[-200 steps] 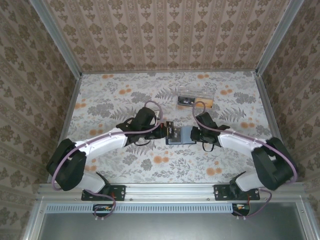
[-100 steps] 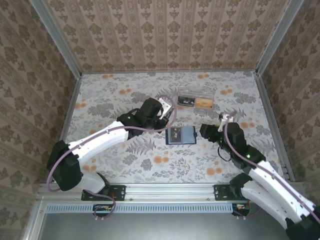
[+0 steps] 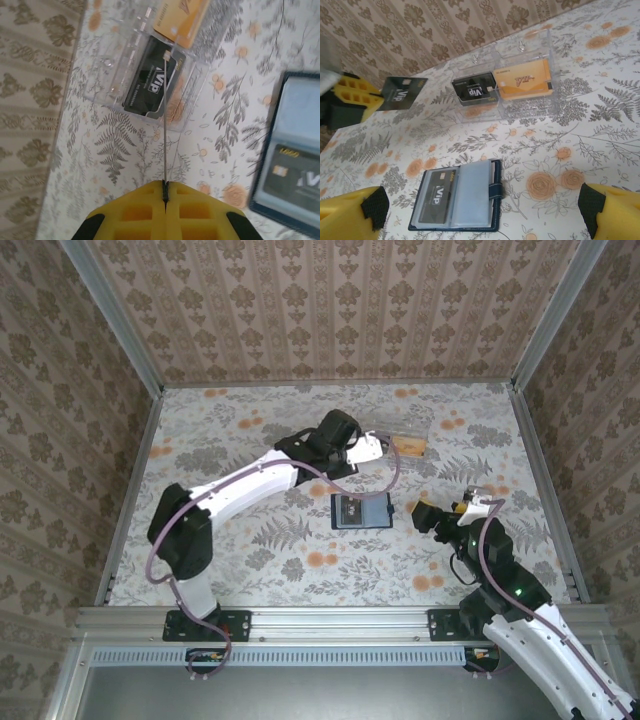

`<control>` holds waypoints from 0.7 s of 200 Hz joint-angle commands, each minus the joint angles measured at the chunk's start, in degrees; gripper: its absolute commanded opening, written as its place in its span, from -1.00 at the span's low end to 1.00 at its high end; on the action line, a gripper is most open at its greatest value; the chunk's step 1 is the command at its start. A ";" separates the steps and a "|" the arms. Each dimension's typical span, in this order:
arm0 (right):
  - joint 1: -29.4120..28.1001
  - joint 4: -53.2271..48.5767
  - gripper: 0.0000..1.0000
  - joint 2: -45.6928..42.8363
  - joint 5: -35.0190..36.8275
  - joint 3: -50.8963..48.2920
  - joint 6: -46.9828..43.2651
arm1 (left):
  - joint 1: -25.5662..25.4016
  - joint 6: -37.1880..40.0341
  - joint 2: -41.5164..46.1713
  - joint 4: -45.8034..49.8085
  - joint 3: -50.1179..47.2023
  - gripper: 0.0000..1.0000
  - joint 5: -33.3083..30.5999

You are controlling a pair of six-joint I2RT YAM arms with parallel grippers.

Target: Take the credit cards out of the card holder

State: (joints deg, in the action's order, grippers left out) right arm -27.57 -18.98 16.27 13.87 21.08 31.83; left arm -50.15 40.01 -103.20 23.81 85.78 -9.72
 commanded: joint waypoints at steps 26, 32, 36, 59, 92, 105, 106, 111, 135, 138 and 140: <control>0.24 -1.99 1.00 -1.15 3.21 -0.65 -0.19 | 0.59 23.44 -9.16 -0.55 6.28 -1.00 -5.46; 0.24 -1.95 1.00 -1.24 3.22 -0.77 -0.28 | 0.58 25.20 -10.22 -1.42 6.77 -1.00 -5.88; 0.24 -2.01 1.00 -1.26 3.34 -0.85 -0.22 | 0.48 26.34 -10.87 -1.94 7.08 -1.00 -6.09; 0.24 -2.20 1.00 -1.42 3.73 -1.20 -0.09 | 0.75 29.11 -15.06 -2.26 11.59 -1.00 -5.94; 0.22 -2.56 1.00 -1.42 4.02 -1.39 0.12 | 1.44 31.14 -20.42 -1.65 18.85 -1.00 -5.28; 0.24 -2.83 1.00 -1.42 4.36 -1.39 0.32 | 1.54 31.92 -21.99 -1.30 20.84 -1.00 -5.25; 0.24 -2.87 1.00 -1.42 4.34 -1.39 0.33 | 1.54 31.99 -22.06 -1.31 20.97 -1.00 -5.28; 0.23 -2.91 1.00 -1.42 4.33 -1.44 0.38 | 1.63 32.25 -22.65 -1.36 21.55 -1.00 -5.44; 0.23 -2.86 1.00 -1.40 4.27 -1.57 0.51 | 2.06 31.65 -24.44 -0.06 24.08 -1.00 -4.97; 0.24 -2.82 1.00 -1.42 4.24 -1.61 0.50 | 2.05 31.57 -24.58 0.12 24.27 -1.00 -4.88; 0.24 -2.82 1.00 -1.42 4.28 -1.65 0.46 | 2.09 31.48 -24.57 0.23 24.37 -1.00 -4.74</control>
State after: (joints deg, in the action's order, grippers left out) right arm -27.57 -20.62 15.73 16.36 20.38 31.86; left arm -48.64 69.84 -125.99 22.63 107.04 -14.85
